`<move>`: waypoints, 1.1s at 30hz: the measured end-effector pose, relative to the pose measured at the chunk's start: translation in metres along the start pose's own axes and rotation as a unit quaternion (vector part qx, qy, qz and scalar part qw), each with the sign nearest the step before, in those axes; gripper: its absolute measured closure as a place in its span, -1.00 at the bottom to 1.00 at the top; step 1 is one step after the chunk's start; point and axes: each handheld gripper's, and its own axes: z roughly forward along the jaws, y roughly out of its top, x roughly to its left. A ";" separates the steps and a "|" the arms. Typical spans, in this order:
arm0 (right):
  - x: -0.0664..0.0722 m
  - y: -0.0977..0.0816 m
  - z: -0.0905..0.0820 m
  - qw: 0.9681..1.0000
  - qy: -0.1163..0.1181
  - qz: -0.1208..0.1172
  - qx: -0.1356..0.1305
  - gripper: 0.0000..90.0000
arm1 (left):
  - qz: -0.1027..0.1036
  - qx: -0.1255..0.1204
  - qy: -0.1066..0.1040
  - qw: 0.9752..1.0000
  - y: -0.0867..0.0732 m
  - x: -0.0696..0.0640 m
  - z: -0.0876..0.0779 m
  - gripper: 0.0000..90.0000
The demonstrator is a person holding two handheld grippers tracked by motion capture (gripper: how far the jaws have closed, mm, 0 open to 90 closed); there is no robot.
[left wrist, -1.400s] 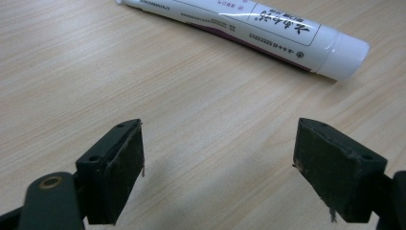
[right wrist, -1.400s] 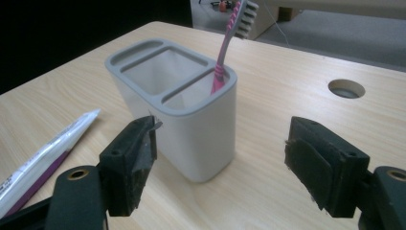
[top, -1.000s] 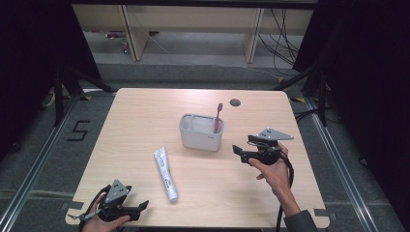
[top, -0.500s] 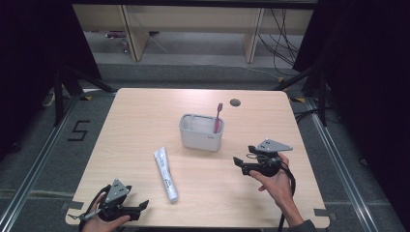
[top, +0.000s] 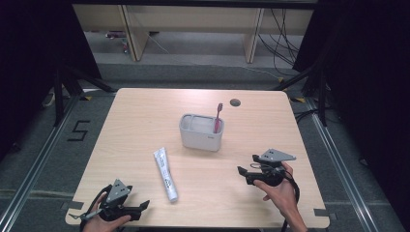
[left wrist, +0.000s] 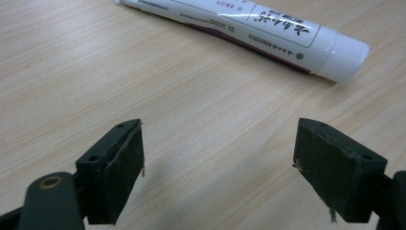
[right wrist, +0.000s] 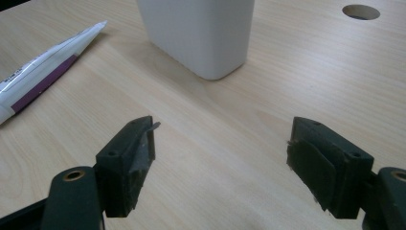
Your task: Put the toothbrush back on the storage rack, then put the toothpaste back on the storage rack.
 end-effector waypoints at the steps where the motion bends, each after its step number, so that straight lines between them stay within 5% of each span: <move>1: 0.001 -0.002 -0.002 1.000 -0.003 0.011 0.002 -0.45 | -0.001 -0.002 -0.001 1.000 0.000 0.000 0.000 -0.62; 5: 0.000 -0.007 -0.002 1.000 0.000 0.002 0.006 -0.45 | -0.003 0.001 0.003 1.000 0.000 0.000 -0.001 -0.62; 8: 0.004 -0.012 -0.002 1.000 0.007 0.019 0.011 -0.47 | 0.000 0.003 0.002 1.000 0.000 0.000 0.000 -0.62; 15: 0.008 -0.019 -0.004 1.000 0.008 -0.002 0.019 -0.49 | -0.002 -0.002 0.002 1.000 0.000 0.000 0.000 -0.62; 17: 0.013 -0.022 -0.006 0.999 0.013 0.021 0.027 -0.50 | 0.004 0.000 0.006 1.000 0.000 0.000 0.000 -0.62; 21: 0.015 -0.028 -0.008 0.999 0.025 0.013 0.027 -0.50 | 0.002 -0.002 0.006 1.000 0.000 0.000 0.000 -0.62; 22: 0.014 -0.028 -0.010 0.999 0.017 -0.002 0.030 -0.50 | -0.003 -0.004 0.006 1.000 0.000 0.000 0.000 -0.62; 25: 0.017 -0.034 -0.012 0.999 0.022 0.016 0.033 -0.50 | -0.003 -0.001 0.004 1.000 0.000 0.000 0.000 -0.62; 26: 0.015 -0.034 -0.013 0.999 0.018 0.001 0.030 -0.50 | -0.004 0.002 0.005 1.000 0.000 0.000 -0.001 -0.62; 28: 0.017 -0.037 -0.015 0.999 0.019 0.017 0.034 -0.50 | -0.005 0.001 0.004 1.000 0.000 0.000 0.000 -0.62; 29: 0.015 -0.038 -0.016 0.999 0.018 0.002 0.033 -0.50 | -0.004 0.001 0.003 1.000 -0.001 0.000 -0.001 -0.62; 33: 0.019 -0.040 -0.019 0.999 0.015 0.003 0.036 -0.50 | -0.005 0.000 0.001 1.000 0.000 0.000 -0.001 -0.62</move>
